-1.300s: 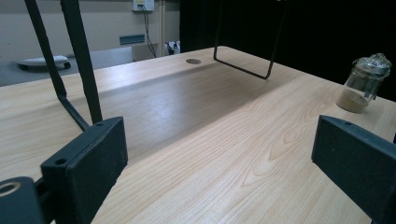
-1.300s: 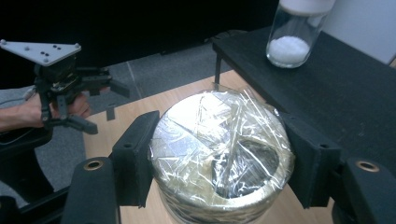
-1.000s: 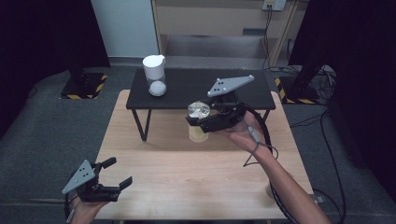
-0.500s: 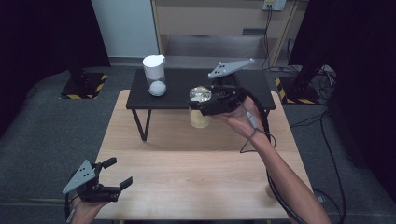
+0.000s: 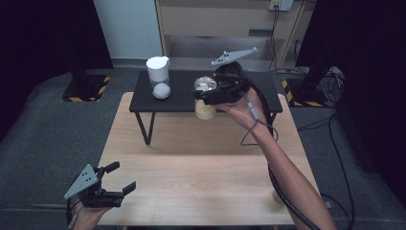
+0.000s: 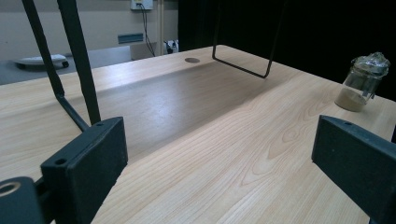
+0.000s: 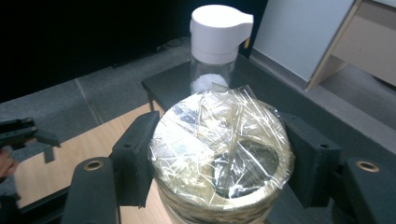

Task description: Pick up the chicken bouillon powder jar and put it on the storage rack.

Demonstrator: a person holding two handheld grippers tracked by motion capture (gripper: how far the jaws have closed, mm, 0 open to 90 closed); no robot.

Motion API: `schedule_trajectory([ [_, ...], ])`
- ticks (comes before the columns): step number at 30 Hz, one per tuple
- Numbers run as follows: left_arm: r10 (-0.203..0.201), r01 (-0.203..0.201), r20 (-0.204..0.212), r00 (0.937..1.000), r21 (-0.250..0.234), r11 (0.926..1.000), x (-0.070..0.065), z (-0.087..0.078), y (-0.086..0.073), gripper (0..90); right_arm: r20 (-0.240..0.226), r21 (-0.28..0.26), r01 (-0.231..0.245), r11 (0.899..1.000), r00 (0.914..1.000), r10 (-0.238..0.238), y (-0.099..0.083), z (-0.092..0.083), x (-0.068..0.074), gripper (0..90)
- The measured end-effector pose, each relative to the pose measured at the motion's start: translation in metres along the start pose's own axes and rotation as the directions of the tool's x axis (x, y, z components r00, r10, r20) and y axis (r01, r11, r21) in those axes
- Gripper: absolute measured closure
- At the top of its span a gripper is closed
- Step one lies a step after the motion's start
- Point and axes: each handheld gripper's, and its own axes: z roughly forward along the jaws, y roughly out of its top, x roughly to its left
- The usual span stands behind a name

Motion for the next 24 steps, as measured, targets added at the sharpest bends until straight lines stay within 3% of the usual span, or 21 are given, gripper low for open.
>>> schedule_trajectory([
  [24,-0.003,0.003,0.002,1.0000,0.000,1.0000,0.001,0.000,0.000,2.6,0.116,0.001,-0.048,0.999,0.9921,0.048,0.016,0.027,-0.008,35.3],
])
